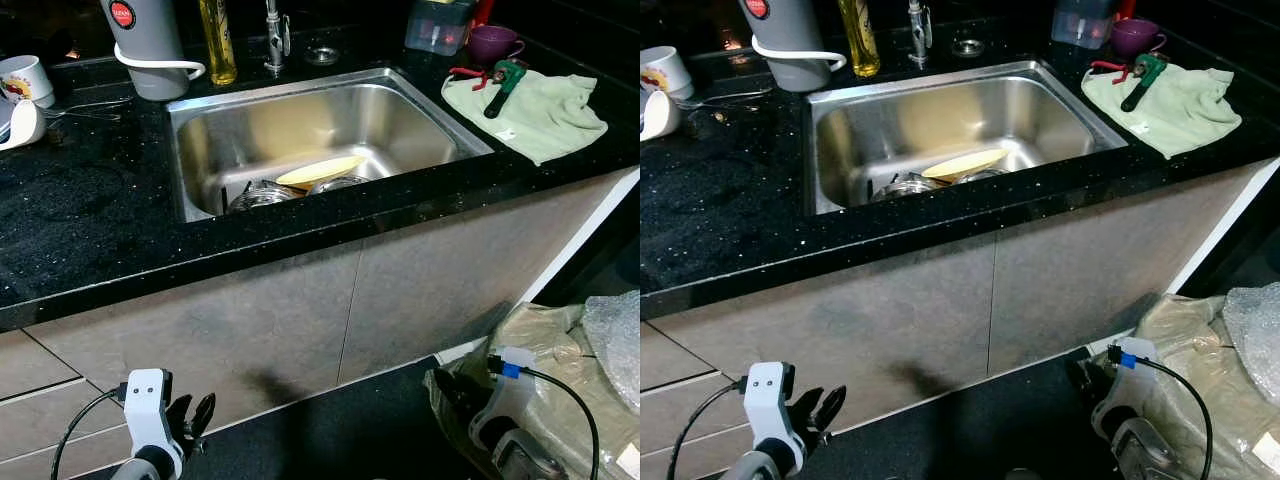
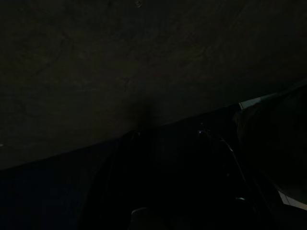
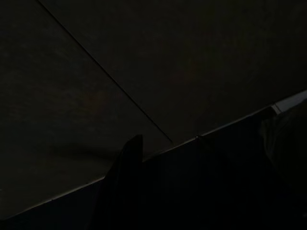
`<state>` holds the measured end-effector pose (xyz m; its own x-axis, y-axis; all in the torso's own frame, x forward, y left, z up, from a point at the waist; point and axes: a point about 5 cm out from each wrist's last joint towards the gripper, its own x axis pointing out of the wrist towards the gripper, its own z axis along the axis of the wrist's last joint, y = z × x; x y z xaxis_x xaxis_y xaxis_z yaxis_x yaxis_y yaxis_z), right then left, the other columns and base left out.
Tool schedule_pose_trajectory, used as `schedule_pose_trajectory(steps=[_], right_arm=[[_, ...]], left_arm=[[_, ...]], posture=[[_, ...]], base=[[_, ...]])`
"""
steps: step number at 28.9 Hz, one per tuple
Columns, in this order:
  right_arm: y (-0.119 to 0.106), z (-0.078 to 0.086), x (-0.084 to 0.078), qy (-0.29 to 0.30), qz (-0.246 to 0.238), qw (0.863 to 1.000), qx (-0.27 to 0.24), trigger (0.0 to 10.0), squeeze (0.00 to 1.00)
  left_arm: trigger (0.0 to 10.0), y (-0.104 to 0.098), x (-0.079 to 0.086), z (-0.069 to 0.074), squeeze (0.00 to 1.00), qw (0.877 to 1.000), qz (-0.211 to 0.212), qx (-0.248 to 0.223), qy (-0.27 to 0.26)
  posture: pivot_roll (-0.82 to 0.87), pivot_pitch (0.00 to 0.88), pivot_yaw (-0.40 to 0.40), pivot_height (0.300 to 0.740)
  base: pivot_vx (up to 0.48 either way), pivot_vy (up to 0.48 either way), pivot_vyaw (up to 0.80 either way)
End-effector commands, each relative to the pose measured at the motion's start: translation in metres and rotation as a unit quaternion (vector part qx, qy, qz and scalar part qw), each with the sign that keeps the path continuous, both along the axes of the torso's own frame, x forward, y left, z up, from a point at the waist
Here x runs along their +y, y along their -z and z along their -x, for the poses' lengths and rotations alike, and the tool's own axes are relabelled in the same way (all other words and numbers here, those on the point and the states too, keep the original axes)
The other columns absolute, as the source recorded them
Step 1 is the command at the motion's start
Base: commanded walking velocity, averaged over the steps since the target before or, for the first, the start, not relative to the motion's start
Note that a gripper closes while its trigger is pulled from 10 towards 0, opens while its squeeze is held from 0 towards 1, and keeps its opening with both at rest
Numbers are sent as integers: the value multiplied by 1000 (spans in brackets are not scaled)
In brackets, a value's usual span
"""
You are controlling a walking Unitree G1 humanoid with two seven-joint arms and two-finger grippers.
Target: Kitchen organization
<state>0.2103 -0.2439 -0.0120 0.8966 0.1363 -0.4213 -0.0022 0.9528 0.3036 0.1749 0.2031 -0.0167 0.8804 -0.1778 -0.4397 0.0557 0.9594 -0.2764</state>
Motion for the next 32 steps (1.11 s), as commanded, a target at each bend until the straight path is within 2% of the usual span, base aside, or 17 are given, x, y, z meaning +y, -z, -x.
schedule_pose_trajectory(steps=[1, 32], right_arm=[[3, 1, 3, -1, -6, 1000, 1, 10000, 0], [4, 0, 4, -2, -8, 1000, -1, 10000, 0]], left_arm=[[10000, 3, 4, 3, 0, 1000, -7, 6, 0], [10000, 15, 9, 2, 0, 1000, -7, 8, 8]], posture=[[-67, 73, 20, 732], [-62, 72, 25, 732]], base=[[0, 0, 0], [0, 0, 0]])
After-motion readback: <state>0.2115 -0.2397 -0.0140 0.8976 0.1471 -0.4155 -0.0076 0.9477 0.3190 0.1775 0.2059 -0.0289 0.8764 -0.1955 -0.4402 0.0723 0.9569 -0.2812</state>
